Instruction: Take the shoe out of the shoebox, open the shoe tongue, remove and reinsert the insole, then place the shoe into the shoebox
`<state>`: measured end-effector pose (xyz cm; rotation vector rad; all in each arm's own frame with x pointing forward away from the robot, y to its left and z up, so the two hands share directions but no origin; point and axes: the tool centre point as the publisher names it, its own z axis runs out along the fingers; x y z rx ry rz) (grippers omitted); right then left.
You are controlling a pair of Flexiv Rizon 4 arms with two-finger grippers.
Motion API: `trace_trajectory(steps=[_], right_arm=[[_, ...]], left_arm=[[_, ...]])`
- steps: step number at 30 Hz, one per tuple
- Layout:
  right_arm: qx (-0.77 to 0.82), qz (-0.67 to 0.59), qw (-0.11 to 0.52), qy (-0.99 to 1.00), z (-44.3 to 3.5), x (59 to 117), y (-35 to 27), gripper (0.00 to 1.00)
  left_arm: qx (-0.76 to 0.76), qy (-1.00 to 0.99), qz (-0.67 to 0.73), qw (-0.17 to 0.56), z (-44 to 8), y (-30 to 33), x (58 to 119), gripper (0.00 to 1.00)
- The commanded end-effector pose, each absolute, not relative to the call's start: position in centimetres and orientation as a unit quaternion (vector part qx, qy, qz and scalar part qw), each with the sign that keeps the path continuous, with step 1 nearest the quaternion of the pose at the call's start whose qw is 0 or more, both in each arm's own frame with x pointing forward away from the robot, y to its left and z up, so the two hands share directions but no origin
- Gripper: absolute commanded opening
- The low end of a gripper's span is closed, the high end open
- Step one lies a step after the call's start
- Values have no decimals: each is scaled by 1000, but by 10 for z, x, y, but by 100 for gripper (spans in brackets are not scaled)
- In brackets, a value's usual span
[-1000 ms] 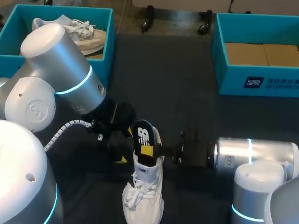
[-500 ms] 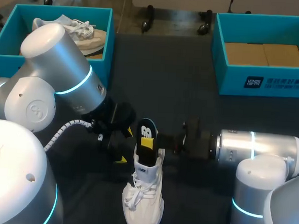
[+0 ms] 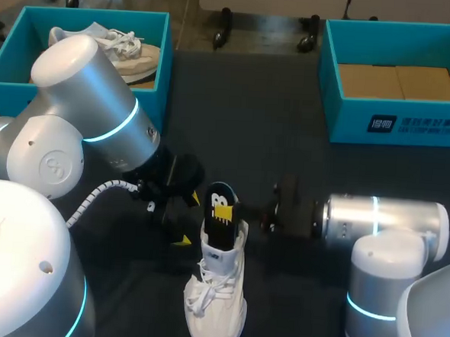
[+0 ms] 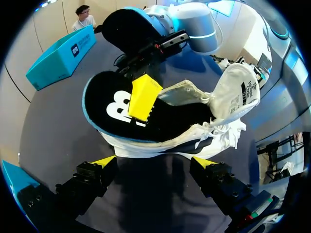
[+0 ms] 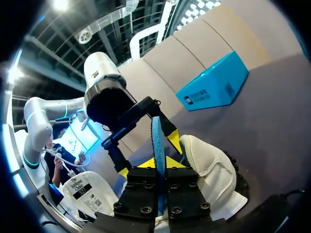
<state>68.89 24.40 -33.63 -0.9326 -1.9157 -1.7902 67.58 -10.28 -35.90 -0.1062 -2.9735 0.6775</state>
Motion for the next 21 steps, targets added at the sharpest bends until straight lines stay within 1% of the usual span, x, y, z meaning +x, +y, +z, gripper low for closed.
trace_trajectory(steps=[1,15,16,18,19,21], right_arm=[[-340,-626,181,-677,-340,680,245,0],[-362,-614,183,-678,-337,656,242,0],[-360,-614,182,-678,-336,657,242,8],[-350,-619,176,-681,-333,659,242,38],[-345,-621,173,-682,-331,661,242,45],[-337,-622,164,-687,-327,664,243,48]], left_arm=[[-35,-974,221,44,-360,-103,675,100],[-35,-974,221,44,-360,-103,675,100],[-35,-974,221,44,-360,-103,675,100],[-35,-974,221,44,-360,-103,675,100],[-35,-974,221,44,-360,-103,675,100],[-35,-974,221,44,-360,-103,675,100]])
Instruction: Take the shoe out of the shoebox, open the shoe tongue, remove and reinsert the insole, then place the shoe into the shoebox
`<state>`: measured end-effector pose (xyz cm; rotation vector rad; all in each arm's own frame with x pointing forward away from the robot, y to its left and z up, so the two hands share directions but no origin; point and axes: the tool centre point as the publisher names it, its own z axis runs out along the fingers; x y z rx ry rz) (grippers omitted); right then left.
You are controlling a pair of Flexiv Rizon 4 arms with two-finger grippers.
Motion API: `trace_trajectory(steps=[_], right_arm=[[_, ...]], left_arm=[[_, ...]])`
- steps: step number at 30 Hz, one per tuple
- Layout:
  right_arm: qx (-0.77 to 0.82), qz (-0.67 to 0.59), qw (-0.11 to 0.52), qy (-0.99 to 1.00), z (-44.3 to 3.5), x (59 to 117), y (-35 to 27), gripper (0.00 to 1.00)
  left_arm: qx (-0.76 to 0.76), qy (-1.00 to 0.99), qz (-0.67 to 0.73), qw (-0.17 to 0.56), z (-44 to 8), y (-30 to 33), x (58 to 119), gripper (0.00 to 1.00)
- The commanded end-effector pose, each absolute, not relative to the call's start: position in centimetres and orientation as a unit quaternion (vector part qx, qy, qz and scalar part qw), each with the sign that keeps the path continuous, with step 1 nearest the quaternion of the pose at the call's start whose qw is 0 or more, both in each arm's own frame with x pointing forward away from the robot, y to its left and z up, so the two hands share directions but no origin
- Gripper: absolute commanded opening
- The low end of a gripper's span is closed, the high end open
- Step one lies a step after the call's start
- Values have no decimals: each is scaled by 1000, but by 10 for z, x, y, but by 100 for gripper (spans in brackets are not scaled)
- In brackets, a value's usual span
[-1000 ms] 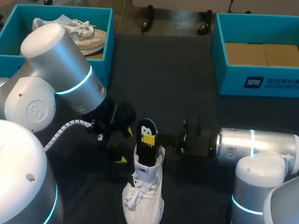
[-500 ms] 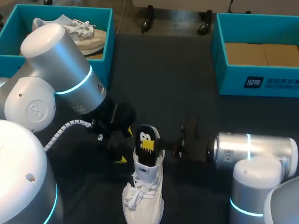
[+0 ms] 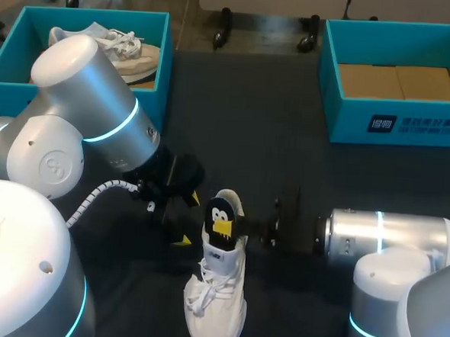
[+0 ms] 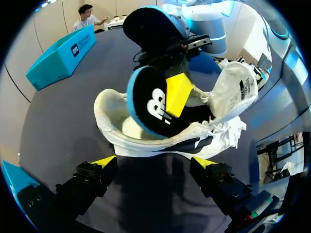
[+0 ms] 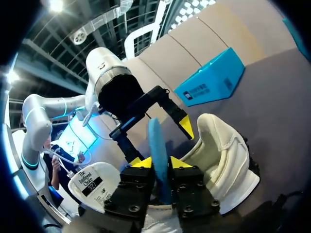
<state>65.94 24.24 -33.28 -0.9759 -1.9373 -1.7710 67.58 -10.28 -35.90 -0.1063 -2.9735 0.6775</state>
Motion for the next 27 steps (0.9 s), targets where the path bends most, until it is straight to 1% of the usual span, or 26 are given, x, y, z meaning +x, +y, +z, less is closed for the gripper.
trace_trajectory(steps=[1,6,8,9,11,12,13,19,27], right_arm=[[-334,-623,160,-689,-325,666,243,48],[-321,-625,146,-696,-318,675,243,47],[-320,-623,141,-699,-318,679,242,44],[-320,-624,141,-699,-318,681,242,40],[-323,-622,138,-700,-321,685,242,29],[-323,-621,138,-700,-322,687,242,16],[-325,-620,140,-700,-324,688,242,0],[-342,-612,152,-697,-337,688,242,0],[-364,-600,165,-693,-345,669,241,0]], left_arm=[[-35,-974,221,44,-360,-103,675,100],[-35,-974,221,44,-360,-103,675,100],[-35,-974,221,44,-360,-103,675,100],[-35,-974,221,44,-360,-103,675,100],[-35,-974,221,44,-360,-103,675,100],[-35,-974,221,44,-360,-103,675,100],[-35,-974,221,44,-360,-103,675,100],[-35,-974,221,44,-360,-103,675,100],[-35,-974,221,44,-360,-103,675,100]])
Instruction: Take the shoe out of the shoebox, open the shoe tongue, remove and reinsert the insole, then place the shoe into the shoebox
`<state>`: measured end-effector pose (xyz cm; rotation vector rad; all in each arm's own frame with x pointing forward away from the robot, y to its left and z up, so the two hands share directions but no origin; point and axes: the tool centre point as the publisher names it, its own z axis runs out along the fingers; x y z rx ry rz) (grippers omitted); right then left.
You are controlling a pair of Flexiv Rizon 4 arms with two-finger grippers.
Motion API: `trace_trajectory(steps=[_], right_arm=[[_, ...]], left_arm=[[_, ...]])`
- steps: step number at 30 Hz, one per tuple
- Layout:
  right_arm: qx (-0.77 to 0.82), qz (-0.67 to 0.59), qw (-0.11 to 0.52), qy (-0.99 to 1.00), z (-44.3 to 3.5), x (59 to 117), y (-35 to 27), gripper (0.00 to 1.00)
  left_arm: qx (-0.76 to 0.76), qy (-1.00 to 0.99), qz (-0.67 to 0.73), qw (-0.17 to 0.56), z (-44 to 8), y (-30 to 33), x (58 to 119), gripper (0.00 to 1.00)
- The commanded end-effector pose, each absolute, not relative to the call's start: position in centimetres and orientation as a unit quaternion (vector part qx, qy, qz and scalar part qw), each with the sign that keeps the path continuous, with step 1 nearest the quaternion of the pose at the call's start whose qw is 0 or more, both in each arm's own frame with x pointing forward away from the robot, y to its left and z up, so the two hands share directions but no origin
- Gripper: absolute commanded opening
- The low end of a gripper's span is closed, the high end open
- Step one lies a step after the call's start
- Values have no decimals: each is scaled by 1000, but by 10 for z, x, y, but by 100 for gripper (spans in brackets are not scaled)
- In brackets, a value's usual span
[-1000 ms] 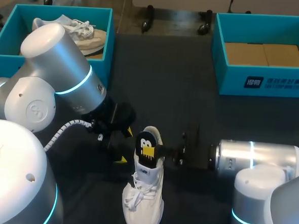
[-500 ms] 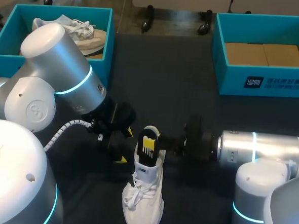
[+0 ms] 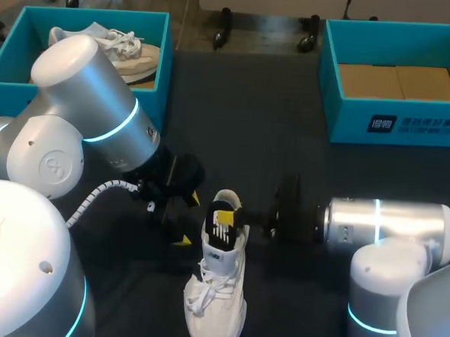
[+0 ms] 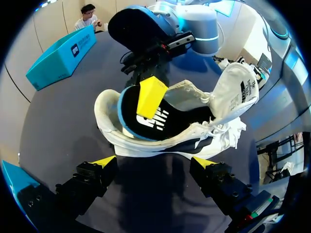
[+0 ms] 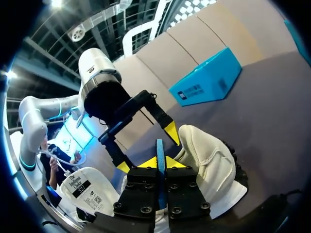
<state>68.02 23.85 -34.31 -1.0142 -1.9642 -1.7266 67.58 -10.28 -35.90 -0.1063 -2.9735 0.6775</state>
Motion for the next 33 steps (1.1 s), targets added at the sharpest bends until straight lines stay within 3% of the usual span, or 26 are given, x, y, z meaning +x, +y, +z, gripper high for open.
trace_trajectory(steps=[1,8,9,10,12,14,22,24,27,33], right_arm=[[-365,-599,166,-693,-345,667,241,0],[-354,-610,154,-692,-336,660,240,0],[-348,-612,149,-694,-333,660,241,11],[-343,-615,145,-694,-330,661,241,30],[-335,-620,137,-696,-325,664,241,43],[-329,-620,131,-701,-321,668,241,49],[-316,-618,116,-711,-313,679,239,44],[-315,-617,116,-712,-315,681,240,35],[-319,-612,123,-713,-321,686,242,0],[-330,-606,136,-711,-333,686,243,0]], left_arm=[[-35,-974,221,44,-360,-103,675,100],[-35,-974,221,44,-360,-103,675,100],[-35,-974,221,44,-360,-103,675,100],[-35,-974,221,44,-360,-103,675,100],[-35,-974,221,44,-360,-103,675,100],[-35,-974,221,44,-360,-103,675,100],[-35,-974,221,44,-360,-103,675,100],[-35,-974,221,44,-360,-103,675,100],[-35,-974,221,44,-360,-103,675,100],[-35,-974,221,44,-360,-103,675,100]])
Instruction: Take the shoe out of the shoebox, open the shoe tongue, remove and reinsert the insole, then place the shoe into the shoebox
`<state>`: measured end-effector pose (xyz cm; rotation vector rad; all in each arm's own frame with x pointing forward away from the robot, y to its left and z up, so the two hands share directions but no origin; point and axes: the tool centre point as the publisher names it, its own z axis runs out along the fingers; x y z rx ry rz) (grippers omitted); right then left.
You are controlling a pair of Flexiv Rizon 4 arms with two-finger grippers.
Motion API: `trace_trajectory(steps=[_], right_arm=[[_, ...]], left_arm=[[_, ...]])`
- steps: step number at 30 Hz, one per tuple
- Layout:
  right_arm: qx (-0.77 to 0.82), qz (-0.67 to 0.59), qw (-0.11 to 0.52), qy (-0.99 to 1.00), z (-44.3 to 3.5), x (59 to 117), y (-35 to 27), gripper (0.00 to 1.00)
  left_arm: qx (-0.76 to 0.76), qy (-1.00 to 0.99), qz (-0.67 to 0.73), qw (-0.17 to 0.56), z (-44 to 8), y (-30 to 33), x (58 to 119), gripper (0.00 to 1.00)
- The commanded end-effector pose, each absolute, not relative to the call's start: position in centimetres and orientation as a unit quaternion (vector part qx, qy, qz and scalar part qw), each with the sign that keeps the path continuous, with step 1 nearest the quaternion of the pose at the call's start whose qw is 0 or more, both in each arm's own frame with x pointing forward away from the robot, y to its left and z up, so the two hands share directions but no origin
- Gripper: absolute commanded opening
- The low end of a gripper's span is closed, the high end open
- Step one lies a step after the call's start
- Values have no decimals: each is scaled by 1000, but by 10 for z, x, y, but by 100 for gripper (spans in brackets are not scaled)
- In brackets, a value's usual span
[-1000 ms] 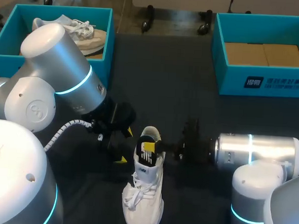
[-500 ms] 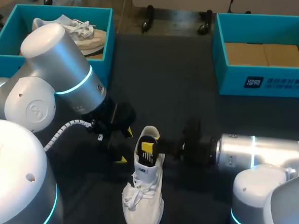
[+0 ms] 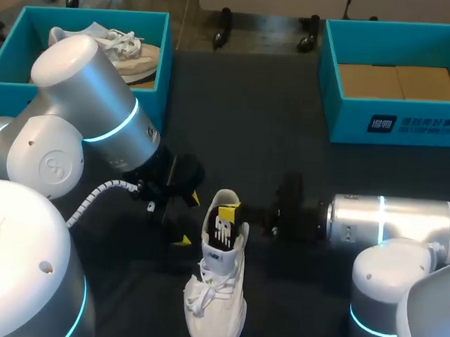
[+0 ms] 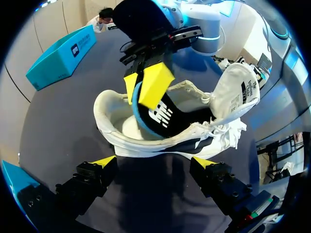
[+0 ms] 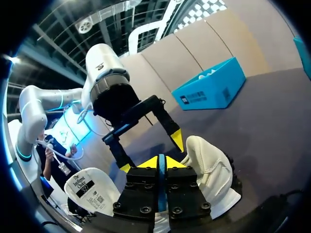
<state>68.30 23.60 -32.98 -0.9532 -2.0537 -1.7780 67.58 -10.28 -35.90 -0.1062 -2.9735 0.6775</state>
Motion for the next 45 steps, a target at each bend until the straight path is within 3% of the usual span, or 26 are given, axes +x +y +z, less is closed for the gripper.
trace_trajectory(steps=[1,8,9,10,12,15,36,45], right_arm=[[-331,-605,138,-711,-334,685,243,0],[-329,-608,125,-712,-325,676,237,0],[-325,-610,120,-713,-321,676,237,8],[-321,-610,117,-715,-318,676,236,26],[-314,-609,112,-719,-312,677,235,47],[-306,-605,106,-727,-305,678,234,57],[-298,-544,80,-780,-293,695,197,59],[-281,-481,133,-820,-287,705,187,61]], left_arm=[[-35,-974,221,44,-360,-103,675,100],[-35,-974,221,44,-360,-103,675,100],[-35,-974,221,44,-360,-103,675,100],[-35,-974,221,44,-360,-103,675,100],[-35,-974,221,44,-360,-103,675,100],[-35,-974,221,44,-360,-103,675,100],[-48,-975,211,43,-353,-102,676,100],[-75,-978,188,53,-324,-80,680,100]])
